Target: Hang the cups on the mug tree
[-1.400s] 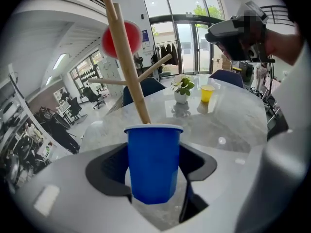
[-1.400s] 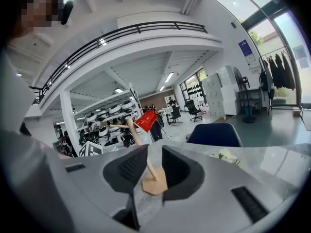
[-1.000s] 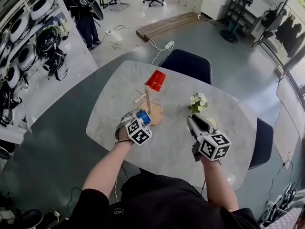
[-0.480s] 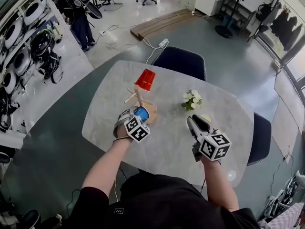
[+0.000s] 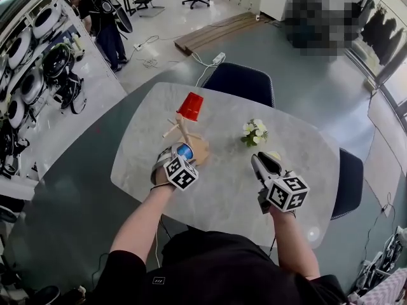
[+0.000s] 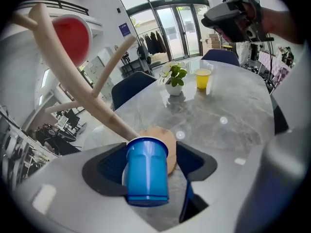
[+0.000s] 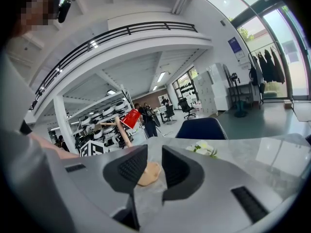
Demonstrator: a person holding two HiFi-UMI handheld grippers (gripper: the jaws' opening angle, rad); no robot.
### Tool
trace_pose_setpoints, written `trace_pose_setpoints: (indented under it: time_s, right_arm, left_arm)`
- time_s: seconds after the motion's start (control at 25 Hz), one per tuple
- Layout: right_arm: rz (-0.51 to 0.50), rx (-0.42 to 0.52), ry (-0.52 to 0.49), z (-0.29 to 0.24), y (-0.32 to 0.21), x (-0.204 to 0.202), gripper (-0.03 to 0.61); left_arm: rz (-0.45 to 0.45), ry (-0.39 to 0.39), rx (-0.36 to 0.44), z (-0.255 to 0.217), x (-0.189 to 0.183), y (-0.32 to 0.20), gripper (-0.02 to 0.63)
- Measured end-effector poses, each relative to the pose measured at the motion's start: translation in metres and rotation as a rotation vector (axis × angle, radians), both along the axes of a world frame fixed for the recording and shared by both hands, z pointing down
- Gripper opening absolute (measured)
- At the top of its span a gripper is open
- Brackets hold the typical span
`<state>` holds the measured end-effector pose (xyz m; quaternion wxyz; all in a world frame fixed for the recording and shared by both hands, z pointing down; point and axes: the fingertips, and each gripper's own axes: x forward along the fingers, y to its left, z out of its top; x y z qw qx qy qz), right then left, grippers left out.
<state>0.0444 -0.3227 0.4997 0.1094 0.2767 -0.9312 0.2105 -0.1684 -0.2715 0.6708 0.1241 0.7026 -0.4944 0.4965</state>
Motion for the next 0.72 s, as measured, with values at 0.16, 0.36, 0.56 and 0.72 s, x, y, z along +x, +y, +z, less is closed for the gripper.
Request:
trace_pose_setpoints:
  time_s: [0.16,0.36,0.56,0.72]
  right_arm:
    - [-0.006,0.011,0.003,-0.009,0.002,0.000,0.101]
    - [0.006,0.041,-0.004,-0.022,0.001,0.003,0.101]
    - [0.016,0.040,-0.005,-0.020,0.006,0.002,0.101]
    - [0.021,0.049,-0.012,-0.023,0.006,0.001,0.100]
  left_arm:
    - [-0.021,0.057,0.012,-0.010,0.001,0.006,0.310]
    - [-0.035,0.084,0.055,-0.020,0.003,0.005,0.310]
    - [-0.076,0.193,0.134,-0.049,0.011,0.011,0.310]
    - [-0.118,0.314,0.208,-0.078,0.019,0.017,0.310]
